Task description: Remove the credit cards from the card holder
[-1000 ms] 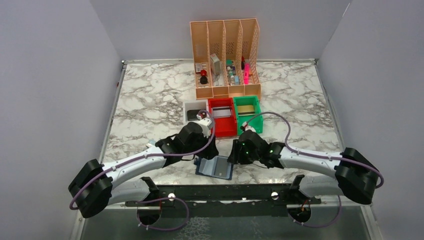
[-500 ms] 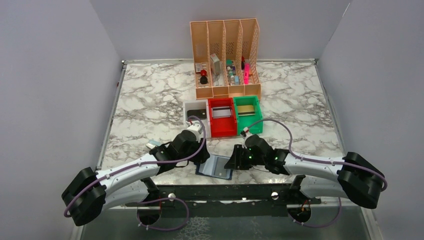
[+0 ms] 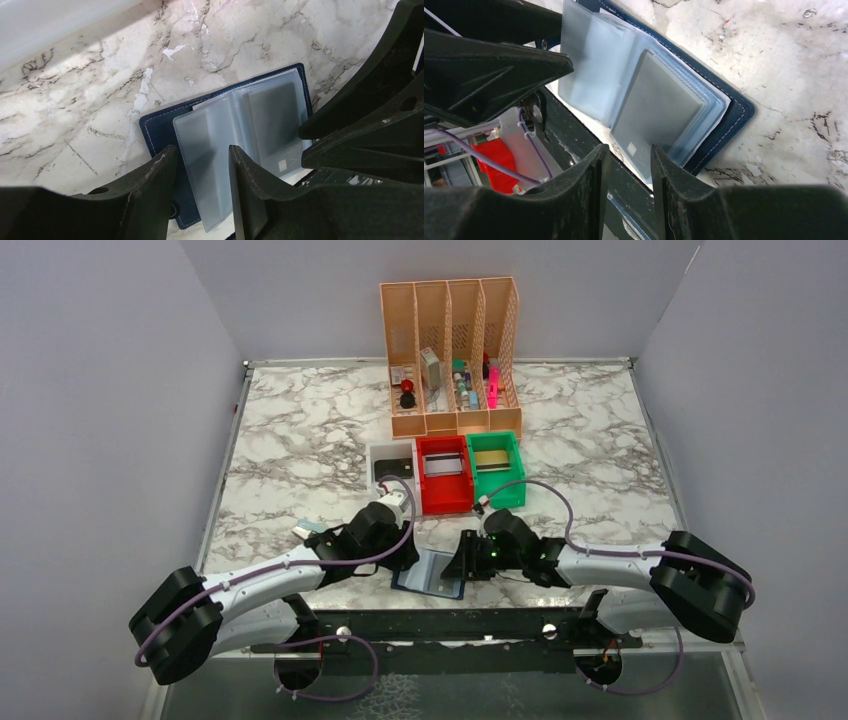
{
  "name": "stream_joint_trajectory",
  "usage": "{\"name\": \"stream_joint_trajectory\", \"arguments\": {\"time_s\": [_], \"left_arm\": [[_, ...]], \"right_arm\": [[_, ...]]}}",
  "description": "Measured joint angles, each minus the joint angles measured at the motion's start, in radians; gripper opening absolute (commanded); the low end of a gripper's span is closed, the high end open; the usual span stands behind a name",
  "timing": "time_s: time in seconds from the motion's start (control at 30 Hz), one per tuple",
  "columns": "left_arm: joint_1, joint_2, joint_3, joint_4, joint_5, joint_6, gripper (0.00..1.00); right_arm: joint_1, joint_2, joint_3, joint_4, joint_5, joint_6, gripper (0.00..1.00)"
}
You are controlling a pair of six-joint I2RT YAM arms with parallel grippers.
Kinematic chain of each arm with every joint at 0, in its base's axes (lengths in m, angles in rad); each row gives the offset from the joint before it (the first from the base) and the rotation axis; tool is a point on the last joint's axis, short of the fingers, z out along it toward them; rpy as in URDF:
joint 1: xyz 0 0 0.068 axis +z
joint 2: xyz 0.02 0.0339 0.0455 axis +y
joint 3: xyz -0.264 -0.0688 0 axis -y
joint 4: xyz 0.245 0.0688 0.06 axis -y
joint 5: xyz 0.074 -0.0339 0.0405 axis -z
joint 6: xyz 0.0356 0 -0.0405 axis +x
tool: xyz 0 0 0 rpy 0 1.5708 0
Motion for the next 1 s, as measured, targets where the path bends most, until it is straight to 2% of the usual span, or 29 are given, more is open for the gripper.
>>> {"name": "stream_joint_trajectory", "arguments": {"time_s": [0.13,0.37,0.67,1.0], "left_arm": [[0.000,0.003,-0.019,0.001,0.004,-0.002,0.45],[0.000,0.002,-0.056,0.000,0.006,-0.008,0.35],[0.000,-0.003,-0.060,0.002,0.006,-0.011,0.33],[0.000,-0.003,-0.060,0.002,0.022,-0.011,0.22]], "right_arm": [[0.000,0.026,0.000,0.013,0.000,0.014,0.40],[0.000,0.023,0.011,-0.013,0.017,0.031,0.41],[0.000,-0.027,0.018,-0.106,0.047,0.028,0.42],[0.000,0.036,0.018,-0.040,0.013,0.027,0.38]]}}
